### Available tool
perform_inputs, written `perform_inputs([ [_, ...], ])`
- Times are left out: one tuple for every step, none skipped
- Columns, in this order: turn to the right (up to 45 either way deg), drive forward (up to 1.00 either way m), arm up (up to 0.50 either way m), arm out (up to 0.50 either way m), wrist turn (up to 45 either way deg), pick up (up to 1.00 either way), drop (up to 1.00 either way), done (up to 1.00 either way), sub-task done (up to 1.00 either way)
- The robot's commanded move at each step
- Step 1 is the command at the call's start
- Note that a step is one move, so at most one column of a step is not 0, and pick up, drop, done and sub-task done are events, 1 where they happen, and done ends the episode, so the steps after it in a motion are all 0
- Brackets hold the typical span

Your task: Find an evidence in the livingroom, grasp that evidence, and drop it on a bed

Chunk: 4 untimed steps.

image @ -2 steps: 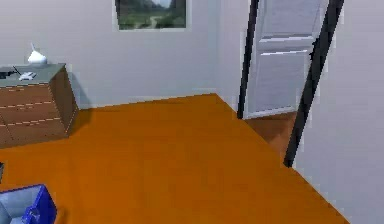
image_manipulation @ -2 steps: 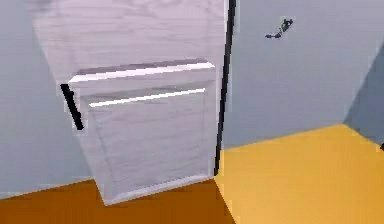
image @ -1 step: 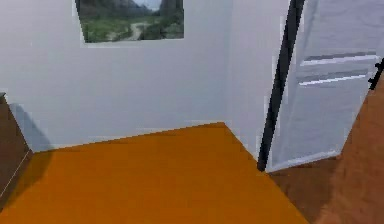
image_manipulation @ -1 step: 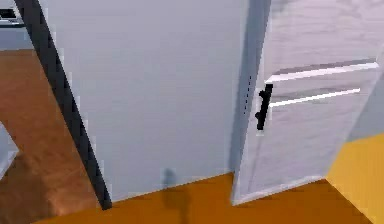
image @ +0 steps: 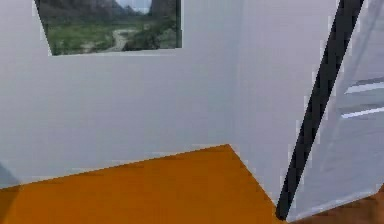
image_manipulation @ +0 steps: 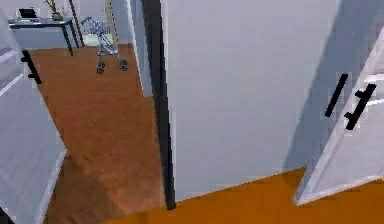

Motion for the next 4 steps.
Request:
perform_inputs([
  [27.0,0.0,0.0,0.0,0.0,0.0,0.0,0.0,0.0],
  [0.0,0.65,0.0,0.0,0.0,0.0,0.0,0.0,0.0],
  [45.0,0.0,0.0,0.0,0.0,0.0,0.0,0.0,0.0],
  [6.0,0.0,0.0,0.0,0.0,0.0,0.0,0.0,0.0],
])
